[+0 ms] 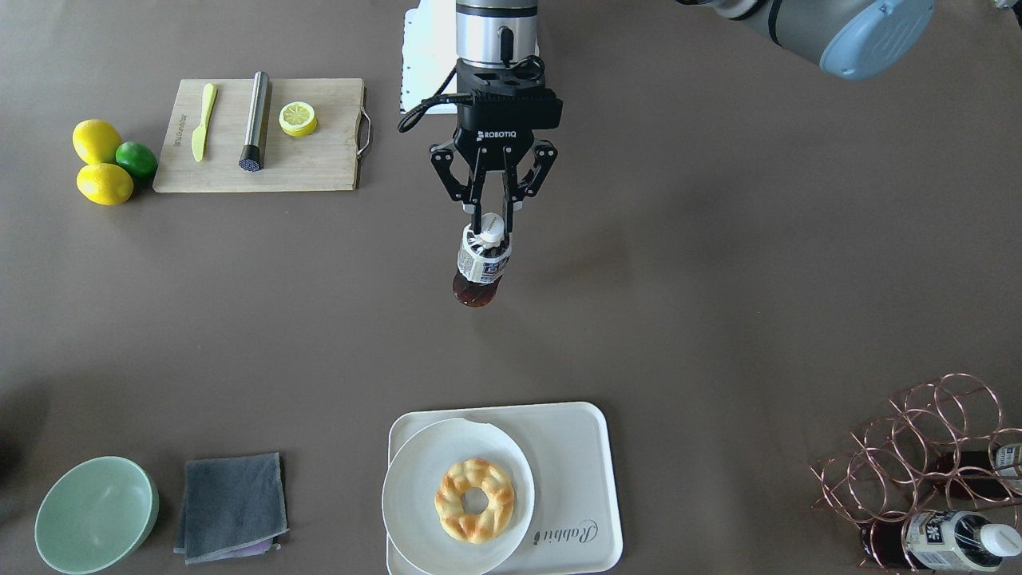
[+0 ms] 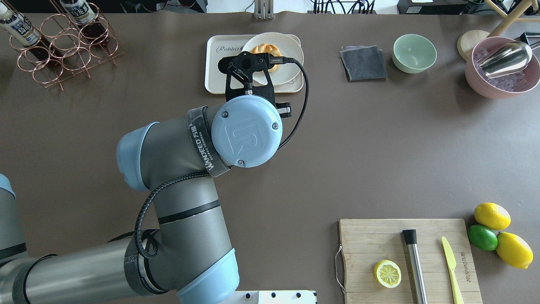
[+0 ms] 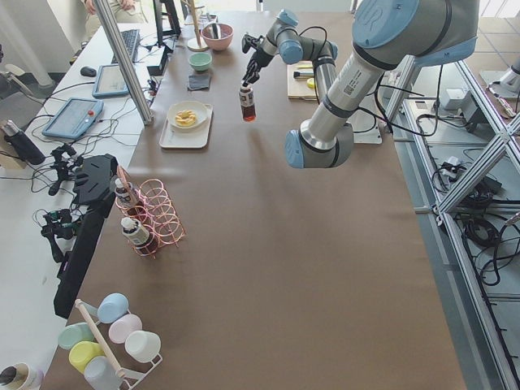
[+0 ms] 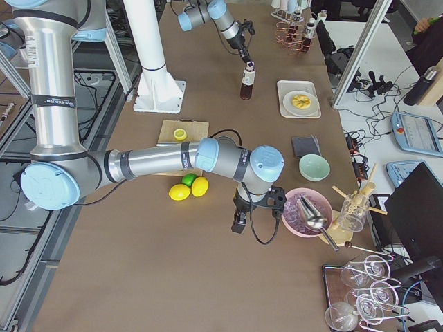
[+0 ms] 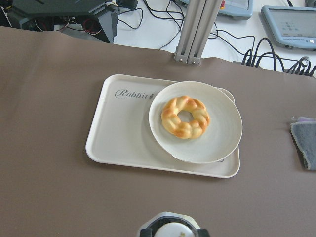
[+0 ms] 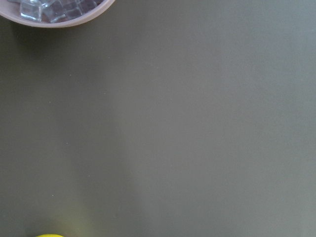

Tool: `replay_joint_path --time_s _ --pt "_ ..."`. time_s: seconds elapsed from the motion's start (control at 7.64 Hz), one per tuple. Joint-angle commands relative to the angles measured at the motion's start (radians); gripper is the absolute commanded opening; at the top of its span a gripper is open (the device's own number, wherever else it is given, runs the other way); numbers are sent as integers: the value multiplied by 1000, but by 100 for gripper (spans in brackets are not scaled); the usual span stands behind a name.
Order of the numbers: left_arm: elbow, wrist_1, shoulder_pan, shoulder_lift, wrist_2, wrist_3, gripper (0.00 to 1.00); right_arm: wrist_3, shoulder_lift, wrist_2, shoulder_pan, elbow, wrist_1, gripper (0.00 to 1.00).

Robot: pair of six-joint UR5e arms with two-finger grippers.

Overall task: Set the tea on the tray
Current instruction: 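Carry the tea bottle with the left gripper to the table center and set it upright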

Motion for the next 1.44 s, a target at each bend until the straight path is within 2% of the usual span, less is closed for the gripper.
replay_joint_path --time_s 0.0,0.26,0.52,0.65,1.18,1.31 --pt "0 12 39 5 50 -2 0 0 1 0 0 0 1 100" --pt "-1 6 61 28 90 -4 0 0 3 0 0 0 1 100" --pt "-21 5 61 30 90 -7 0 0 8 0 0 0 1 100" --pt "-23 5 61 33 90 -5 97 0 9 0 0 0 1 100" --pt "-42 3 61 48 90 -10 98 4 21 5 0 14 -1 100" --pt "-74 5 61 48 84 -7 98 3 23 50 0 25 1 100"
